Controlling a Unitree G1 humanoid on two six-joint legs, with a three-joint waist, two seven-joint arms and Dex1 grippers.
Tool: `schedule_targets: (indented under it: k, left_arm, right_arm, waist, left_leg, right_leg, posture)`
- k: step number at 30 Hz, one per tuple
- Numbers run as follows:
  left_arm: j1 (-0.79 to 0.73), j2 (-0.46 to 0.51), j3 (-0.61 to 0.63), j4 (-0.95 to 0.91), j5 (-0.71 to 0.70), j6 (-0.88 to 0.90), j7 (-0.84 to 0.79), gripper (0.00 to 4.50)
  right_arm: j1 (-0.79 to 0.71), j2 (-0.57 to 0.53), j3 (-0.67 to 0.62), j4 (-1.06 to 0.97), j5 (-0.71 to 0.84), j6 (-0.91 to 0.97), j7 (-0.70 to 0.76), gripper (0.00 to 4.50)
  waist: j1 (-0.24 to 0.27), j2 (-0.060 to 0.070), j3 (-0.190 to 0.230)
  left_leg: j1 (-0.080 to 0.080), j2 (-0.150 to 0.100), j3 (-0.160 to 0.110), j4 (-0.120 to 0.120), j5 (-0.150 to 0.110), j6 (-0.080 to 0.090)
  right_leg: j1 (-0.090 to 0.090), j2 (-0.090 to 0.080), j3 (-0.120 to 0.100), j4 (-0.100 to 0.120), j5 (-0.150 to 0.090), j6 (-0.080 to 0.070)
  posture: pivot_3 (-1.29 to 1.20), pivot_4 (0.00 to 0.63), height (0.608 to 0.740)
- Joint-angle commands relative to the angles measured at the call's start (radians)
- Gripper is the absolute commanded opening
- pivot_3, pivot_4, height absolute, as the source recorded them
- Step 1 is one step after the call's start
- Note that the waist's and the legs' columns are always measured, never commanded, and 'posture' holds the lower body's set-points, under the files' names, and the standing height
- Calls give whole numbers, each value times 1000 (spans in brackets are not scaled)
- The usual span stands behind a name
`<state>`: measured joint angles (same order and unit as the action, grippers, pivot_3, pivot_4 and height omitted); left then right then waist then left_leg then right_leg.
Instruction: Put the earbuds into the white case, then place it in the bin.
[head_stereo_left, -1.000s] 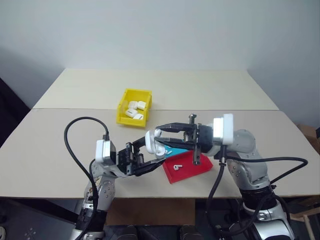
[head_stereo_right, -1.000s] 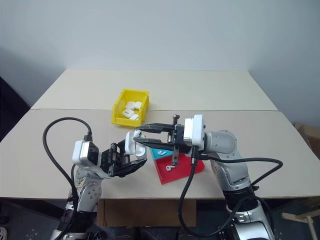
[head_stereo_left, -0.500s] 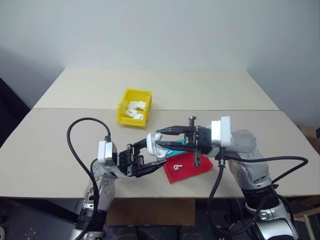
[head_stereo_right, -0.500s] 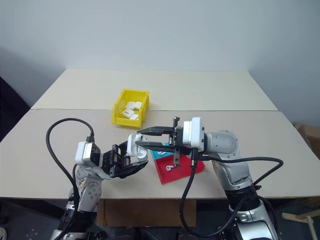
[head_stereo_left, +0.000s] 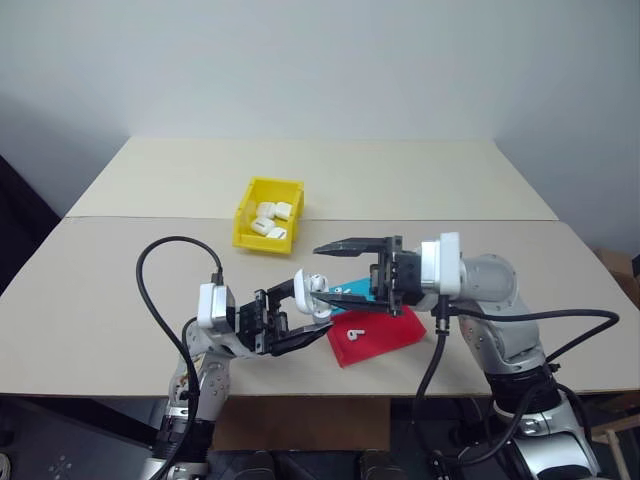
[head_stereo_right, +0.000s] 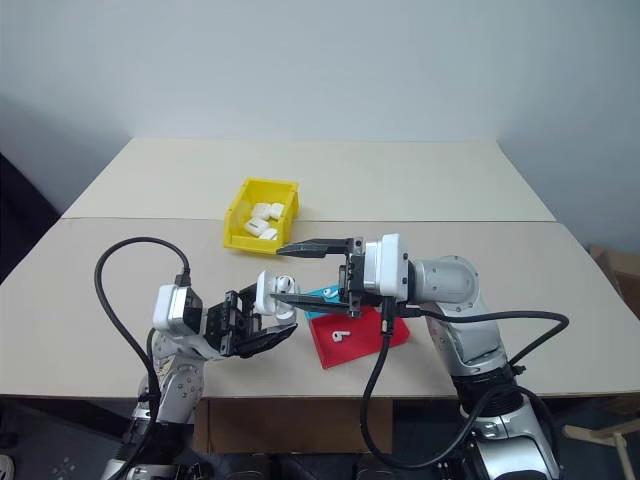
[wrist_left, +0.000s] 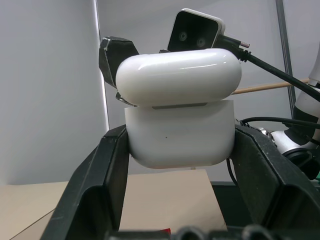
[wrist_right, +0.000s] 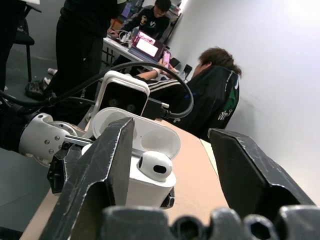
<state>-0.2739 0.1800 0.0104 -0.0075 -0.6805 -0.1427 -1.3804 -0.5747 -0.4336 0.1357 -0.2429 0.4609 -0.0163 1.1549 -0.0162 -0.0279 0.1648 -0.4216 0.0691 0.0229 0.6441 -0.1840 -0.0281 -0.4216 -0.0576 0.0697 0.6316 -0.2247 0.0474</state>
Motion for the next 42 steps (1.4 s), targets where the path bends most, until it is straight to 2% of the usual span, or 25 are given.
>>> schedule_targets:
  k: [1, 4, 6, 8, 11, 16, 18, 22, 32, 42]
  left_arm:
    - [-24, 14, 30, -11, -6, -45, -4, 2770]
    - [16, 64, 62, 7, 6, -81, -44, 2770]
    - [69, 104, 83, -5, 6, -94, -65, 2770]
    - [115, 126, 91, -18, 4, -109, -77, 2770]
    - [195, 129, 90, -69, 7, -116, -47, 2770]
    - [263, 93, 61, -117, 30, -153, 4, 2770]
    - [278, 89, 52, -136, 34, -150, 25, 2770]
    - [277, 86, 38, -148, 43, -161, 53, 2770]
    - [285, 99, 32, -158, 55, -173, 82, 2770]
    - [313, 90, 8, -173, 72, -210, 112, 2770]
  right_arm:
    - [-30, -57, -24, -34, 58, 97, 19, 2981]
    - [-95, -154, -45, -28, 61, 198, 27, 2981]
    - [-184, -243, -15, 18, 14, 303, 54, 2981]
    - [-278, -307, 39, 80, -23, 402, 99, 2981]
    - [-422, -340, 183, 222, -191, 395, 177, 2981]
    - [-591, -243, 385, 487, -431, 207, 270, 2981]
    - [-631, -199, 426, 575, -487, 147, 291, 2981]
    - [-704, -109, 500, 779, -618, -25, 281, 2981]
    - [-819, 81, 547, 1129, -780, -257, 260, 2981]
    - [-842, 165, 545, 1295, -872, -373, 221, 2981]
  waist:
    - [0, 0, 0]
    - [-1, 0, 0]
    - [-6, 0, 0]
    - [-13, 1, 0]
    - [-17, 1, 0]
    - [-21, 1, 0]
    - [-23, 1, 0]
    - [-22, 1, 0]
    - [-27, 1, 0]
    - [-26, 1, 1]
  left_leg:
    - [0, 0, 0, 0, 0, 0]
    - [0, 0, 0, 0, 0, 0]
    - [0, 0, 0, 0, 0, 0]
    - [1, 0, 1, -1, 0, 0]
    - [0, 1, 1, -2, 0, 0]
    - [0, 1, 2, -2, 0, 0]
    - [-1, 1, 2, -2, 0, 0]
    - [-1, 1, 2, -2, -1, 1]
    - [-1, 1, 2, -2, -1, 1]
    - [-1, 1, 2, -2, -1, 1]
  right_leg:
    - [0, 0, 0, 0, 0, 0]
    - [0, 0, 0, 0, 0, 0]
    - [-1, 0, 0, 0, 0, -1]
    - [-1, 0, 1, 0, 0, -1]
    - [-2, 0, 0, 0, -2, -4]
    - [-3, 0, 0, 0, -5, -8]
    - [-3, -1, 0, 0, -1, -3]
    - [-3, 0, 0, 1, -1, -3]
    - [-3, 0, 0, 1, -1, -3]
    - [-3, 0, 0, 1, -1, -3]
  posture:
    - [0, 150, 740]
    - [0, 150, 740]
    - [0, 150, 740]
    - [0, 150, 740]
    - [0, 150, 740]
    - [0, 150, 740]
    - [0, 150, 740]
    - [0, 150, 740]
    - [0, 150, 740]
    - [0, 150, 740]
